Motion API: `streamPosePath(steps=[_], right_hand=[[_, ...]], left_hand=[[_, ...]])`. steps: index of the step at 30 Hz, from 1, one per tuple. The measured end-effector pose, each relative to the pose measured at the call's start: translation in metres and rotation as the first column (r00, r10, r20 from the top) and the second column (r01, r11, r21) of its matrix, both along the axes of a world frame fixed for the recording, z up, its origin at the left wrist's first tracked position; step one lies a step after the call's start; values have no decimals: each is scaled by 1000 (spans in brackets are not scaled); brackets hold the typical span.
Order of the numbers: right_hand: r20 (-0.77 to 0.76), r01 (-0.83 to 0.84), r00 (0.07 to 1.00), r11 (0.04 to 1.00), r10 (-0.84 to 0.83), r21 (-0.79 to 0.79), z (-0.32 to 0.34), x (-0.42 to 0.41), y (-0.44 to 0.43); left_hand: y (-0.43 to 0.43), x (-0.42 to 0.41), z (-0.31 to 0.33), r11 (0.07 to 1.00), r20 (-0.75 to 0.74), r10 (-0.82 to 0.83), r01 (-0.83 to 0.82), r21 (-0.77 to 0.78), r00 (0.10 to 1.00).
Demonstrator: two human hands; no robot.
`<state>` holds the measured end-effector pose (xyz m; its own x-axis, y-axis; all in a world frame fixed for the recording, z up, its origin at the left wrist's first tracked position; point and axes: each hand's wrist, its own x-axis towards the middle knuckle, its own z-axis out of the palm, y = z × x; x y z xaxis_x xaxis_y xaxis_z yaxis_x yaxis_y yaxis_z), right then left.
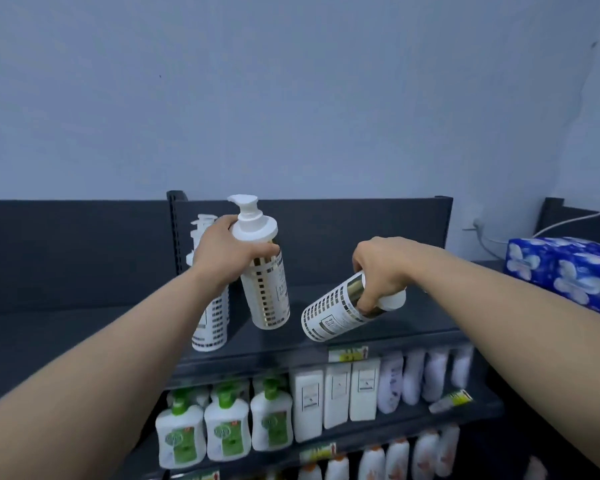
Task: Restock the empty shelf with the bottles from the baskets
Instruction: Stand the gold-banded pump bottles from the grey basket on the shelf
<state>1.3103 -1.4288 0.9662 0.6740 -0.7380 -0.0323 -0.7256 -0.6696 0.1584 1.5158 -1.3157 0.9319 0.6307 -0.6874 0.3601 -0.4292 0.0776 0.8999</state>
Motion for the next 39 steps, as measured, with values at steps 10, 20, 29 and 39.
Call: streamPosePath(steps=[10,20,29,39], right_hand=[[-68,22,997,1000,-20,20,23,95,-75],[-153,31,988,995,-17,90,10,174,-134],[-210,35,978,982,5,186,-7,217,-170],[-107,-77,990,989,91,129,-6,240,-196]], left_hand=[[-92,92,60,971,67,-145,130,200,987],[-165,164,60,907,197,-243,150,394,950],[-202,197,43,827,261,-298,112,551,918],[-234,221,26,789,317,-329,75,609,890]])
